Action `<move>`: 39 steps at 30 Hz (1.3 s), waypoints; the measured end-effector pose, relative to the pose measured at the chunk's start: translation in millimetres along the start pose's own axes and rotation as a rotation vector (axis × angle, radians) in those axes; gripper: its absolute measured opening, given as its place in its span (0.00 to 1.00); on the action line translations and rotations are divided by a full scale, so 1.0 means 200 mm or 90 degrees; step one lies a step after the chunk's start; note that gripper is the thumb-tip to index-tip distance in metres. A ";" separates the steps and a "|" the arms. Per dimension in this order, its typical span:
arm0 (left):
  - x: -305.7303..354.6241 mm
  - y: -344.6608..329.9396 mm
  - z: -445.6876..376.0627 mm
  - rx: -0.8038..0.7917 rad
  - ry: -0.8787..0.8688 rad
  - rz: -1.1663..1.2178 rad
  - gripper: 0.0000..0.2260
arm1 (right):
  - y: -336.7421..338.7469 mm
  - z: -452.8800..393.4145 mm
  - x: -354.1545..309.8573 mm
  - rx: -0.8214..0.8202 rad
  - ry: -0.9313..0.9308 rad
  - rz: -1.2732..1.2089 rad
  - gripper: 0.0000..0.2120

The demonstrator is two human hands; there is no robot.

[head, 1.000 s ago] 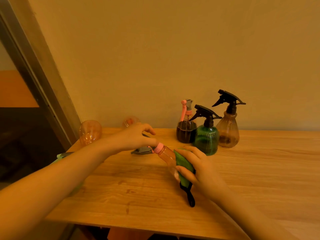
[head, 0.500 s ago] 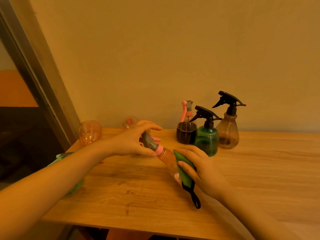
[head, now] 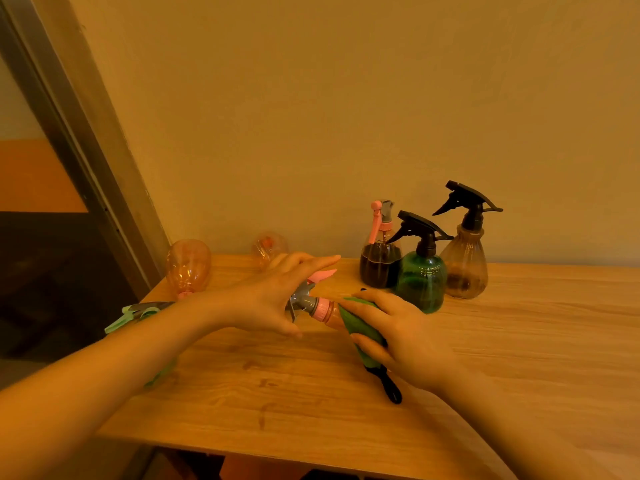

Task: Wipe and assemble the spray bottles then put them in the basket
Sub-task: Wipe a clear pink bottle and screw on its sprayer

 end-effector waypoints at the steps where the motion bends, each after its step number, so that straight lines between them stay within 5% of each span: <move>1: 0.00 0.00 0.00 0.001 0.003 -0.012 0.51 | 0.00 0.01 0.01 -0.001 -0.001 0.001 0.24; 10: -0.01 -0.01 -0.01 0.055 -0.052 -0.127 0.47 | 0.03 0.13 0.13 0.007 -0.050 -0.100 0.25; 26: 0.05 0.00 -0.02 0.305 -0.238 -0.483 0.40 | 0.06 -0.04 0.08 -0.061 -0.063 -0.128 0.23; 31: -0.01 -0.04 0.00 0.272 -0.222 -0.415 0.46 | 0.05 0.03 0.11 -0.035 -0.083 -0.164 0.27; 34: -0.01 -0.02 -0.01 0.199 -0.121 -0.204 0.43 | 0.05 0.05 0.13 -0.017 -0.102 -0.155 0.26; 39: 0.03 0.05 -0.07 0.176 0.020 0.040 0.24 | 0.03 0.07 0.11 -0.005 -0.085 -0.134 0.25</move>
Point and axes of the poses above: each hand's wrist, its own z-axis away from the middle knuckle, its own y-axis out of the back of the hand, x = y × z, the point moved 3 cm from there along -z, towards the middle knuckle, and after that the axes turned 6 degrees about -x, right-handed, at the moved point
